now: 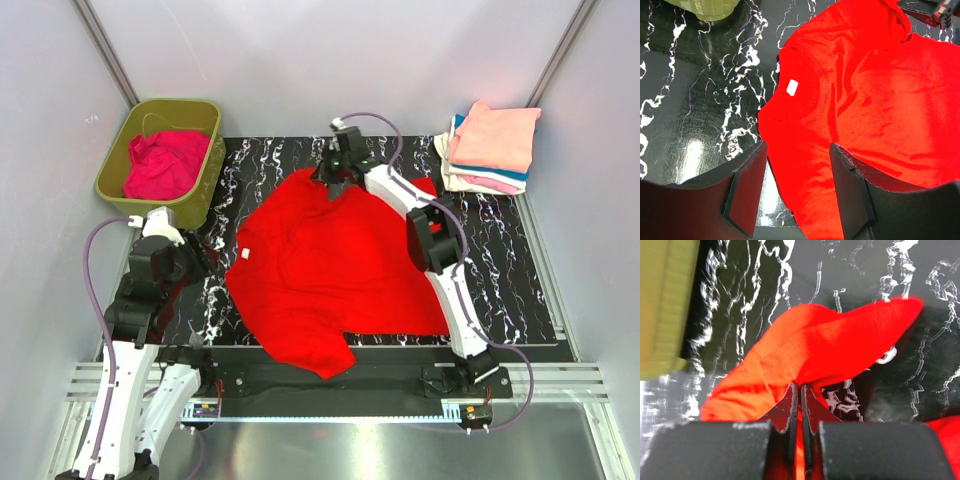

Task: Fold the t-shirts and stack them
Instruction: Flatten the tshirt out

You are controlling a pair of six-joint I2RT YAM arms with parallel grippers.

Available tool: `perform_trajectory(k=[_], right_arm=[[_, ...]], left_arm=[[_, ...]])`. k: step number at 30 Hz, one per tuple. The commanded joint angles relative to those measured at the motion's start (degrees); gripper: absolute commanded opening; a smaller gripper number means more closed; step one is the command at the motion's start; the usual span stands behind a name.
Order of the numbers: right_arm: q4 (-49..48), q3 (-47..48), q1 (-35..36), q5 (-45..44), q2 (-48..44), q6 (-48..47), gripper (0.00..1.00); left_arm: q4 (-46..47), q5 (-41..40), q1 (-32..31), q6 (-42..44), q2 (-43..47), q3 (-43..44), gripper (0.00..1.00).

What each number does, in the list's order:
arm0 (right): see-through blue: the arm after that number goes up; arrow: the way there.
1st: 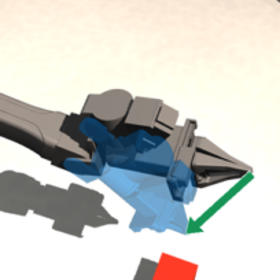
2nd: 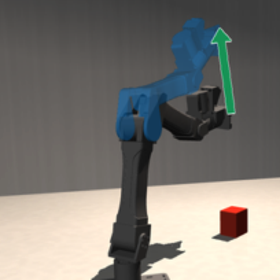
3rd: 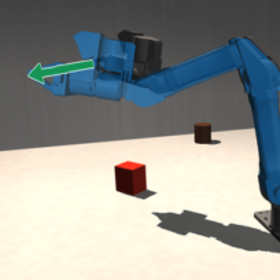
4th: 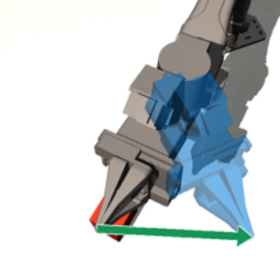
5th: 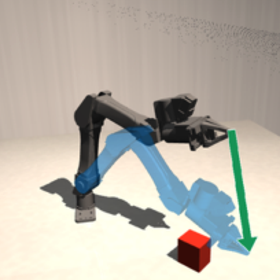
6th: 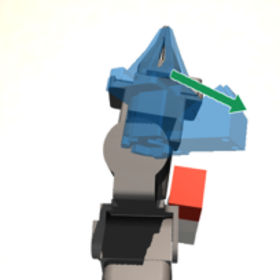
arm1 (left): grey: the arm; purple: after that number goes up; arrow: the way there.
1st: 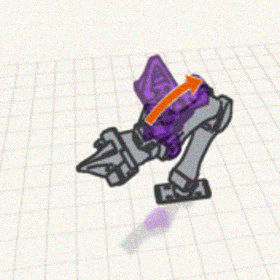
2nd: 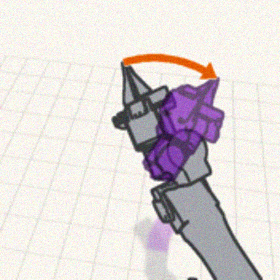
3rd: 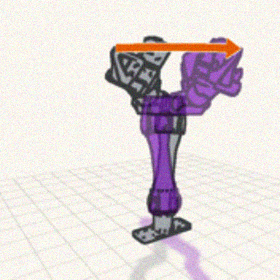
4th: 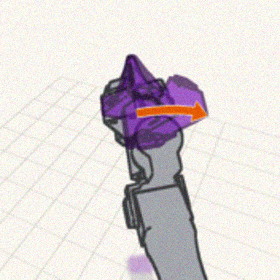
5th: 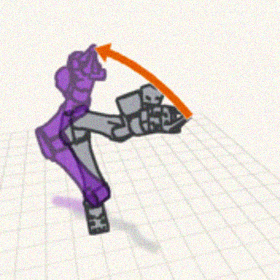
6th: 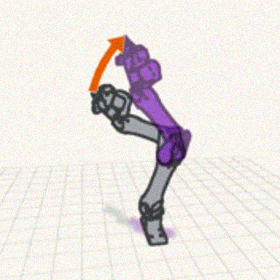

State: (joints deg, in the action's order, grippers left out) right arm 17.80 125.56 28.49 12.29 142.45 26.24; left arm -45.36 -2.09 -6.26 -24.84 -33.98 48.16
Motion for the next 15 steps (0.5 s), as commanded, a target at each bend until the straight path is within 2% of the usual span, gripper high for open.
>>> perform_trajectory(k=[1,2,3,4,5,6,7,8,9,11,13,14,15], right_arm=[[-17.1,-10.1,-7.6,17.2,-3.3,16.8,0.04],[-29.5,-12.4,-11.2,21.2,-2.3,22.7,0.06],[-36.5,-15.8,-13.4,24.8,1.8,36.9,0.12],[-44.2,-16.3,-14.9,31.1,4.8,45.1,0.16],[-61.0,-15.9,-16.3,33.5,8.5,53.8,0.2],[-68.9,-14.5,-18.3,34.8,16.0,69.3,0.24],[-74.3,-9.5,-18.9,36.5,19.3,75.0,0.31],[-79.6,-6.5,-19.3,37.3,22.1,79.1,0.34],[-79.6,-2.2,-19.6,38.3,24.9,82.1,0.36],[-73.6,-1.6,-19.4,41.3,23.8,79.0,0.46],[-66.4,-6.2,-19.6,41.2,17.6,68.5,0.57],[-58.7,-7.9,-19.7,40.8,15.3,64.6,0.58],[-55.5,-11.4,-19.9,40.0,10.4,57.7,0.59]], left_arm=[[2.6,1.2,0.3,1.0,0.0,-0.3,0.58],[2.6,1.4,0.3,1.1,0.0,-0.3,0.58],[2.6,1.4,0.3,1.0,0.0,-0.3,0.58],[2.6,1.4,0.3,1.0,0.0,-0.3,0.58],[2.7,1.5,0.3,1.1,0.0,-0.3,0.58],[2.7,1.6,0.3,1.0,0.1,-0.3,0.58],[2.6,1.5,0.3,1.1,0.1,-0.3,0.58],[2.6,1.6,0.4,1.0,0.1,-0.3,0.58],[2.6,1.6,0.4,1.0,0.1,-0.3,0.58],[2.7,1.6,0.4,1.0,0.1,-0.4,0.58],[2.7,1.5,0.4,1.0,0.1,-0.4,0.58],[2.7,1.5,0.4,1.1,0.1,-0.4,0.58],[2.7,1.6,0.4,1.0,0.1,-0.4,0.57]])
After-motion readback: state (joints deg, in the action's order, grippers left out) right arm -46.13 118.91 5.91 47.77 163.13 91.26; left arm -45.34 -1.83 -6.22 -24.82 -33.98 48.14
